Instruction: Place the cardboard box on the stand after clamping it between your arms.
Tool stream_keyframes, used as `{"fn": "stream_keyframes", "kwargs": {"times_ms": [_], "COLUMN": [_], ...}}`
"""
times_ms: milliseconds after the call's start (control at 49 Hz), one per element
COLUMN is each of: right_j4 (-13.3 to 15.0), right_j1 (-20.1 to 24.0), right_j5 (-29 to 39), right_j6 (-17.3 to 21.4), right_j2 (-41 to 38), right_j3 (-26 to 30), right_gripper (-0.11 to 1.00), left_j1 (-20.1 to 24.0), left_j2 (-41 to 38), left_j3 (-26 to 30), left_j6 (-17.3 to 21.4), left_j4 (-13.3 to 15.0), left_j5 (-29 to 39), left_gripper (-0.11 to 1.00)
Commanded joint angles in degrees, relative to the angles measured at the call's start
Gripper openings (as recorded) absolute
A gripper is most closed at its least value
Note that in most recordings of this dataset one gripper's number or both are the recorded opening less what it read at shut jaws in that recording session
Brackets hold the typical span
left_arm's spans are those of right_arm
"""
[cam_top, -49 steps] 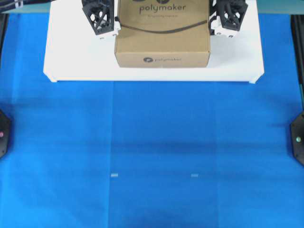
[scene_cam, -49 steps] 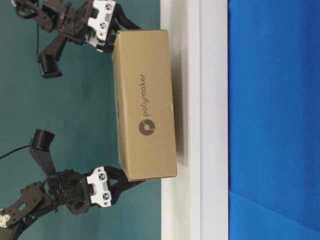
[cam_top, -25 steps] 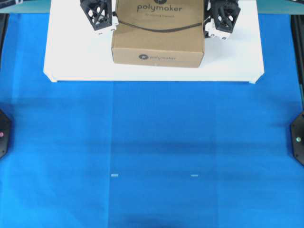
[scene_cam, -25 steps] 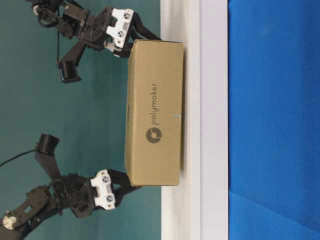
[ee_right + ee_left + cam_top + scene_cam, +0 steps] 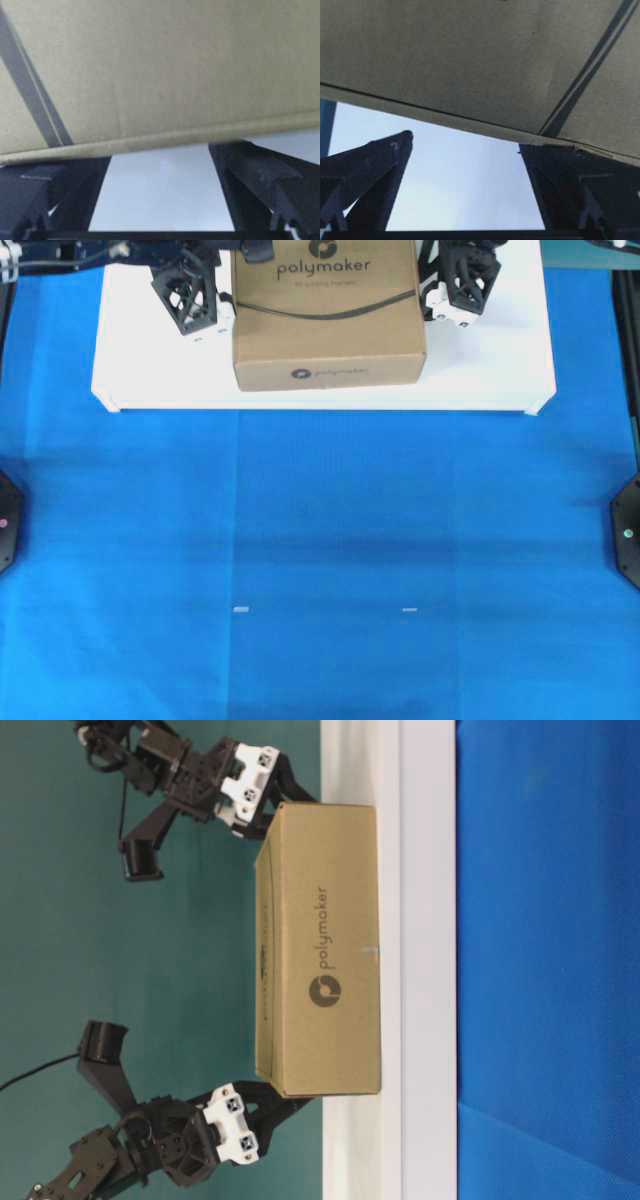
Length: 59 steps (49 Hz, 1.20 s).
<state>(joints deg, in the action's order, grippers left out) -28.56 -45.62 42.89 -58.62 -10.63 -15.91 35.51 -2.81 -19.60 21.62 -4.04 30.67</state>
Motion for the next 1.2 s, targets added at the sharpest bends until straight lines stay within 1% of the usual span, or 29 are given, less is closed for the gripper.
{"fn": "stream_keyframes", "kwargs": {"times_ms": [0,122,265,408,490,632,755,836,898,959,1040,1142,1183], "right_j4": [-1.8,-1.8,-1.8,-1.8,-1.4,-1.5,-1.6,-2.5,-4.5,-6.1,-7.0,-8.3,-9.4], "right_j1": [0.0,-0.9,-1.7,-2.6,-3.6,-5.3,-6.2,-6.1,-6.0,-6.0,-5.6,-4.3,-3.4], "right_j5": [-0.8,0.6,1.9,0.3,-1.1,-3.2,-0.3,0.6,0.3,-0.4,-1.7,-2.2,-2.5], "right_j6": [1.1,1.1,2.0,2.5,2.5,2.7,2.8,2.9,3.2,3.6,4.0,4.4,4.5], "right_j2": [2.6,3.5,5.2,7.6,8.7,9.4,12.5,16.3,19.8,22.8,26.2,29.9,31.3], "right_j3": [1.1,0.4,-2.2,-4.9,-6.2,-6.9,-8.0,-9.7,-11.2,-12.8,-14.7,-17.0,-18.0], "right_gripper": [0.99,0.99,0.99,0.99,0.99,0.99,0.99,0.99,0.99,0.99,0.99,0.99,0.99], "left_j1": [-1.1,-0.4,1.1,3.3,5.0,5.8,5.8,5.3,4.9,4.9,4.4,1.2,-0.7], "left_j2": [-0.1,0.3,0.9,1.8,2.4,2.6,5.1,9.3,12.7,16.5,20.8,24.9,26.0], "left_j3": [0.6,0.3,0.1,-0.5,-0.7,-0.4,-1.7,-4.0,-6.2,-7.9,-10.3,-13.1,-14.0], "left_j6": [0.9,2.0,2.5,4.9,5.6,5.7,5.3,4.6,4.3,4.0,4.0,4.0,3.8], "left_j4": [0.9,1.0,0.9,1.0,0.9,0.9,0.9,0.9,0.9,1.0,1.0,1.1,1.0], "left_j5": [-1.9,-1.8,-1.8,-1.1,-0.8,1.7,6.0,6.9,6.6,5.3,2.5,-1.6,-3.1], "left_gripper": [0.85,0.85,0.86,0.86,0.86,0.86,0.86,0.86,0.86,0.86,0.86,0.86,0.86]}}
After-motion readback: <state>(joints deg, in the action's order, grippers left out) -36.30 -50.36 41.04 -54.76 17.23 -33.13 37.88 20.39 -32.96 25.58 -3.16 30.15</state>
